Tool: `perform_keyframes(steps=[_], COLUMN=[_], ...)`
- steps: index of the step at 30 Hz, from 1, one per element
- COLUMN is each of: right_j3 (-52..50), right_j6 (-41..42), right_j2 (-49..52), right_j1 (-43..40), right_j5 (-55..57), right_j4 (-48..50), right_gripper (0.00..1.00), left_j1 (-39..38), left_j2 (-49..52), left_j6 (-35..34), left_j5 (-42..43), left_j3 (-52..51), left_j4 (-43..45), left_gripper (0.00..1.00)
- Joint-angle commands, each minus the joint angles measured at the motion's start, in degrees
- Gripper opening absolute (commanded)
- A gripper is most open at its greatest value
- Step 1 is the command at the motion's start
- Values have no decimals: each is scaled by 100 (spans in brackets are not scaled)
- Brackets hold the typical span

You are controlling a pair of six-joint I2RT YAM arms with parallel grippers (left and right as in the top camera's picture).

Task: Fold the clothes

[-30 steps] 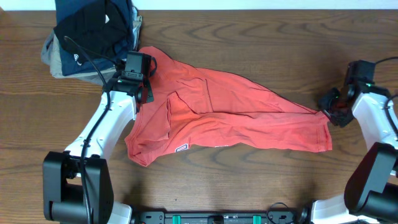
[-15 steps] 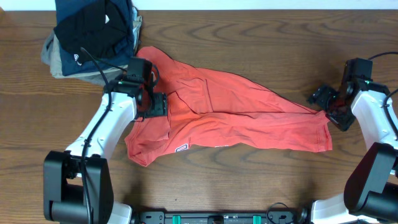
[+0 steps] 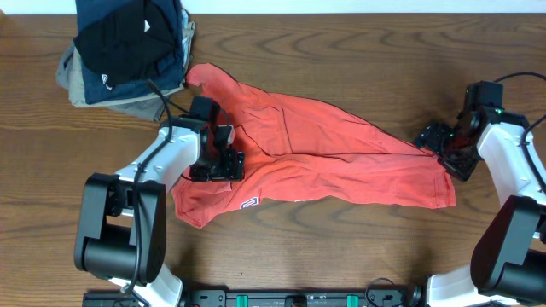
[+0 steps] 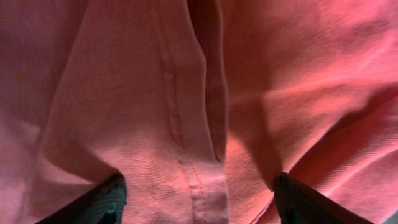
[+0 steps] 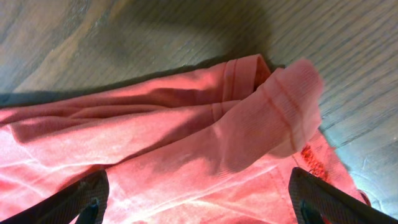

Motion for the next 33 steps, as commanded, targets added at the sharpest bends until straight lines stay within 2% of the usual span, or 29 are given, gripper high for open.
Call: perform_keyframes(steps=[1, 3, 5, 11, 13, 19, 22, 26, 33], right_j3=[103, 103, 103, 103, 103, 103, 103, 103, 103], right_j6=[-107, -107, -107, -107, -107, -103, -103, -101, -103], right_j2=[4, 4, 4, 4, 4, 7, 7, 7, 7], right_j1=[101, 98, 98, 98, 98, 98, 98, 98, 98], right_j5=[-33, -33, -33, -7, 37, 339, 380, 380, 409], right_j4=[-2, -2, -2, -15, -26, -79, -109, -111, -144], right_gripper=[91, 91, 91, 88, 86, 77, 73, 72, 73], left_j1=[-107, -155, -186, -190, -190, -184, -173, -168, -162], left_j2=[260, 256, 256, 254, 223, -66, -286, -474, -533], left_j6=[111, -44, -199, -527, -549, -612, -728, -763, -763], left_j5=[-470, -817, -1128, -1714, -1788, -1834, -2194, -2730, -2800], left_j3=[-74, -72, -72, -72, -70, -66, -66, -66, -66], left_j4=[31, 33, 46, 74, 72, 72, 74, 98, 210], left_gripper=[71, 66, 57, 15, 6, 6, 6, 6, 6])
